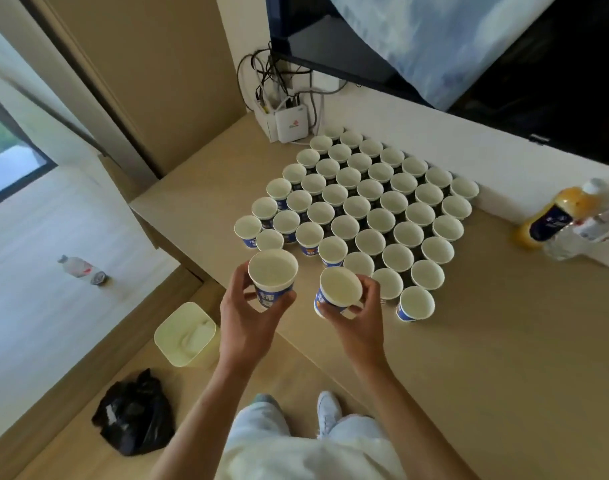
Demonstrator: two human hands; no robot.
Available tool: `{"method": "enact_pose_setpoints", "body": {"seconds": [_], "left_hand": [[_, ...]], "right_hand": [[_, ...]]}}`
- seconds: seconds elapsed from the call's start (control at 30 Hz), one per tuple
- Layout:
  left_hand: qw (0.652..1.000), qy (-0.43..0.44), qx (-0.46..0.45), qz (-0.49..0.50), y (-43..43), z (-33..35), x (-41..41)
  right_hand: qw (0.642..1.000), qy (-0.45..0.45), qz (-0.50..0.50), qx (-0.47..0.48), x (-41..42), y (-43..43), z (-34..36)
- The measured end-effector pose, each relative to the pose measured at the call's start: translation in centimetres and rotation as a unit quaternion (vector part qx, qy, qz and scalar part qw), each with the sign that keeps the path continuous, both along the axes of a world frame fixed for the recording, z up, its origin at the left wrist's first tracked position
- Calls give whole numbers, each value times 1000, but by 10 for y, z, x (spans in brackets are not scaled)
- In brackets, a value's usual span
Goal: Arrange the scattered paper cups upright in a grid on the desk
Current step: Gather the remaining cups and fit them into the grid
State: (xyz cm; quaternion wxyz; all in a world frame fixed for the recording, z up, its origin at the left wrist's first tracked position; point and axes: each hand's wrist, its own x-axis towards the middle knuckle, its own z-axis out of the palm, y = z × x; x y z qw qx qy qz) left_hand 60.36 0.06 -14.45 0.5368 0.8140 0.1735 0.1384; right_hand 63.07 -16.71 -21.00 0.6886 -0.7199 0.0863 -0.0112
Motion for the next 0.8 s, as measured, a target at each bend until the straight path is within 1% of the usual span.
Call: {"method": "enact_pose_setpoints", "body": {"seconds": [0.2, 0.43, 0.6, 0.73, 0.8], "left_hand": [[998, 16, 6, -57, 41, -19, 56], [988, 31, -3, -154, 90, -39, 115], [980, 29, -20, -196, 121, -44, 145], [976, 18, -26, -217, 144, -46, 160], [974, 21, -27, -226, 154, -47, 164]], "right_hand": [[998, 16, -60, -3, 18, 41, -24], [987, 58, -148, -12, 40, 95, -50], [978, 74, -185, -63, 64, 132, -76], [970, 85, -193, -117, 81, 154, -97], [967, 93, -200, -129, 87, 162, -108]]}}
